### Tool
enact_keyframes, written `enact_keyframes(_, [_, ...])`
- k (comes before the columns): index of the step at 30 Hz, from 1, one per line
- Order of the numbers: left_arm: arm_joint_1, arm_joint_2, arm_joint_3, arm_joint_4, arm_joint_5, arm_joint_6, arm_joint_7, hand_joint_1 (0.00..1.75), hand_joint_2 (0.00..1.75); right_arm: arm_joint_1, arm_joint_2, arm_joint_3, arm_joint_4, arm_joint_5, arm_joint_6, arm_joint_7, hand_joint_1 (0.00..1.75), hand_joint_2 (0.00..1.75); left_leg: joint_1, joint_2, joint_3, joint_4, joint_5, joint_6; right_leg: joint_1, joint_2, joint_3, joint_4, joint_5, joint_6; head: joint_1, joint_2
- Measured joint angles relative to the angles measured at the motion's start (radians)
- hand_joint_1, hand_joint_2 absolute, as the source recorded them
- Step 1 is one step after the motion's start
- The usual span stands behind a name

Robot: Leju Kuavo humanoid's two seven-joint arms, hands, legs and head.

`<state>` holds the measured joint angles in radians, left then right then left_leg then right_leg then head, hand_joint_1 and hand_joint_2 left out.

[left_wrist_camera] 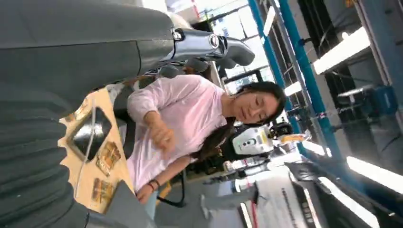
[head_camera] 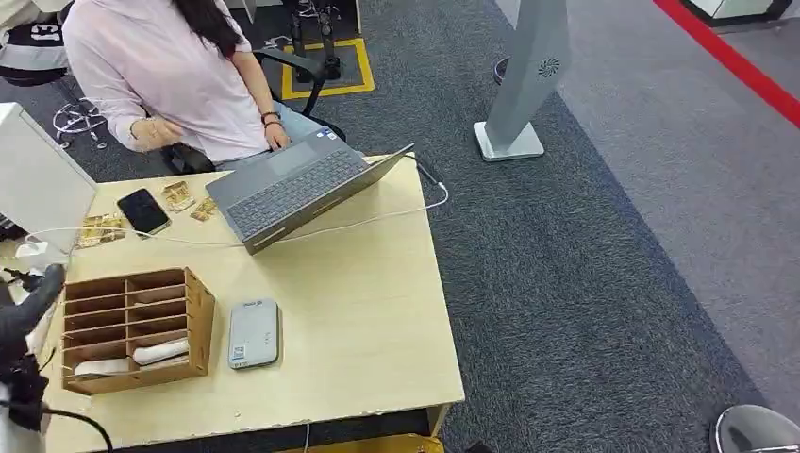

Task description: Pass the card to the sensor for recognition and then transmit it.

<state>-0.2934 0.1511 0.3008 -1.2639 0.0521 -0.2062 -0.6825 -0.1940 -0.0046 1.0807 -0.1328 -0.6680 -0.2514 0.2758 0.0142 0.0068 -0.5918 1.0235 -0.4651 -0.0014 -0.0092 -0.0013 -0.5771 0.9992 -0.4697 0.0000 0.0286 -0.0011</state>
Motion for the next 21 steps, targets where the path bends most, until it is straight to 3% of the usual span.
enact_keyframes(3, [0.080, 0.013, 0.157, -0.006, 0.206, -0.207, -0.001, 0.00, 1.75, 0.011, -0.004, 0.000, 0.001, -0.016, -0.002, -0.020, 0.00, 1.75, 0.000, 0.001, 0.000, 0.000, -0.001, 0.000, 0.000, 0.001, 0.000, 0.000, -0.001, -0.001, 0.000, 0.000])
enact_keyframes(5, [0.121, 0.018, 0.262, 0.016, 0.283, -0.305, 0.002, 0.00, 1.75, 0.021, -0.005, 0.000, 0.001, -0.026, -0.005, -0.030, 0.00, 1.75, 0.000, 0.002, 0.000, 0.000, -0.002, 0.000, 0.000, 0.002, 0.000, 0.000, -0.001, 0.000, -0.001, 0.000])
enact_keyframes(10, [0.184, 0.052, 0.518, 0.228, 0.515, -0.506, 0.089, 0.00, 1.75, 0.037, -0.008, 0.000, 0.002, -0.050, -0.023, -0.049, 0.00, 1.75, 0.000, 0.002, 0.000, 0.000, -0.004, -0.001, 0.000, 0.002, 0.001, 0.000, -0.004, 0.001, 0.001, 0.000])
enact_keyframes(11, [0.193, 0.064, 0.565, 0.290, 0.569, -0.530, 0.119, 0.00, 0.00, 0.040, -0.008, 0.000, 0.002, -0.053, -0.025, -0.050, 0.00, 1.75, 0.000, 0.002, 0.001, 0.000, -0.005, -0.002, 0.000, 0.002, 0.001, 0.000, -0.004, 0.000, 0.000, 0.000])
enact_keyframes(13, [0.201, 0.086, 0.667, 0.434, 0.672, -0.541, 0.191, 0.00, 0.00, 0.047, -0.009, 0.001, 0.004, -0.056, -0.030, -0.048, 0.00, 1.75, 0.000, 0.002, 0.001, 0.000, -0.005, -0.002, 0.000, 0.002, 0.001, 0.000, -0.005, 0.000, 0.000, 0.000])
enact_keyframes(15, [0.211, 0.093, 0.751, 0.560, 0.729, -0.502, 0.229, 0.00, 0.00, 0.049, -0.010, 0.002, 0.004, -0.058, -0.034, -0.045, 0.00, 1.75, 0.000, 0.001, 0.001, 0.000, -0.005, -0.001, 0.000, 0.000, 0.001, 0.000, -0.005, 0.001, 0.000, 0.000])
enact_keyframes(18, [0.224, 0.085, 0.839, 0.706, 0.741, -0.435, 0.232, 0.00, 0.00, 0.049, -0.011, 0.006, 0.004, -0.067, -0.035, -0.043, 0.00, 1.75, 0.000, -0.001, 0.001, 0.000, -0.006, 0.000, 0.000, -0.002, 0.002, -0.001, -0.006, 0.001, -0.001, 0.000])
enact_keyframes(19, [0.227, 0.077, 0.859, 0.746, 0.738, -0.411, 0.229, 0.00, 0.00, 0.049, -0.011, 0.007, 0.004, -0.070, -0.035, -0.043, 0.00, 0.00, -0.001, -0.001, 0.001, 0.000, -0.006, 0.000, 0.000, -0.003, 0.002, -0.001, -0.006, 0.001, -0.001, 0.000])
enact_keyframes(21, [0.233, 0.056, 0.883, 0.805, 0.717, -0.341, 0.213, 0.00, 0.00, 0.050, -0.012, 0.008, 0.005, -0.077, -0.034, -0.048, 0.00, 0.00, -0.002, -0.001, 0.001, 0.000, -0.007, 0.001, -0.001, -0.003, 0.002, -0.001, -0.006, 0.001, 0.000, 0.000])
